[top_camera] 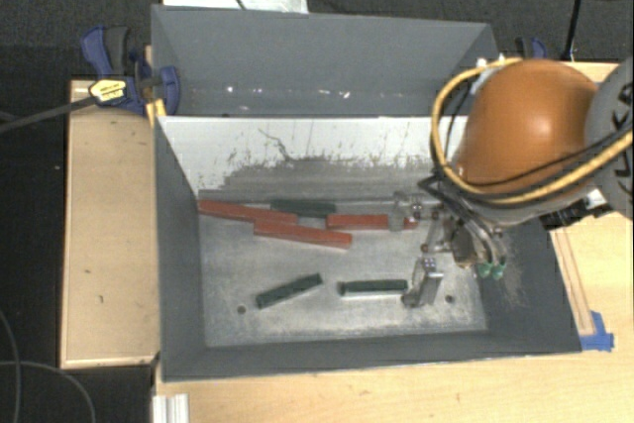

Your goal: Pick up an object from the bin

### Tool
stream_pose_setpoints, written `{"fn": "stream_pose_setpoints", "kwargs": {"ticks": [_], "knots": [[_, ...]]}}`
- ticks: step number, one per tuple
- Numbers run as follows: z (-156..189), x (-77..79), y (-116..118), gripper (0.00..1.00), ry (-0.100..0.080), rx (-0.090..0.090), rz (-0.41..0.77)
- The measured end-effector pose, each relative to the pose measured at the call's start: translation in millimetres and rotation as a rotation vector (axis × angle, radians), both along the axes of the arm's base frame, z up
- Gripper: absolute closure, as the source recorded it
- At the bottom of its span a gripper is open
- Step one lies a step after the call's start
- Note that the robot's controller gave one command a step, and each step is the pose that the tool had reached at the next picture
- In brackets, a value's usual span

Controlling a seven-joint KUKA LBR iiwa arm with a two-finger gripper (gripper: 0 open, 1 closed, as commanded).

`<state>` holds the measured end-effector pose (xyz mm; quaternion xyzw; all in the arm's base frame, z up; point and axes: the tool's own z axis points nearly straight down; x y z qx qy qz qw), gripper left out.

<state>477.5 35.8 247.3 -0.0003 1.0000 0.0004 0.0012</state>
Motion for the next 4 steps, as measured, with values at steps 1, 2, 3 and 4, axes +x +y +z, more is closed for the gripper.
{"fn": "stream_pose_setpoints", "kwargs": {"ticks": [1, 2, 3, 4], "knots": [[0, 0.0, 0, 0.0, 0.0, 0.0, 0.0], [-48, 17.0, 4, 0.0, -0.009, 0.0, 0.034], [-117, 20.3, 26, 0.0, -0.005, 0.0, 0.105], [-156, 18.5, 30, 0.0, 0.006, 0.0, 0.124]]}}
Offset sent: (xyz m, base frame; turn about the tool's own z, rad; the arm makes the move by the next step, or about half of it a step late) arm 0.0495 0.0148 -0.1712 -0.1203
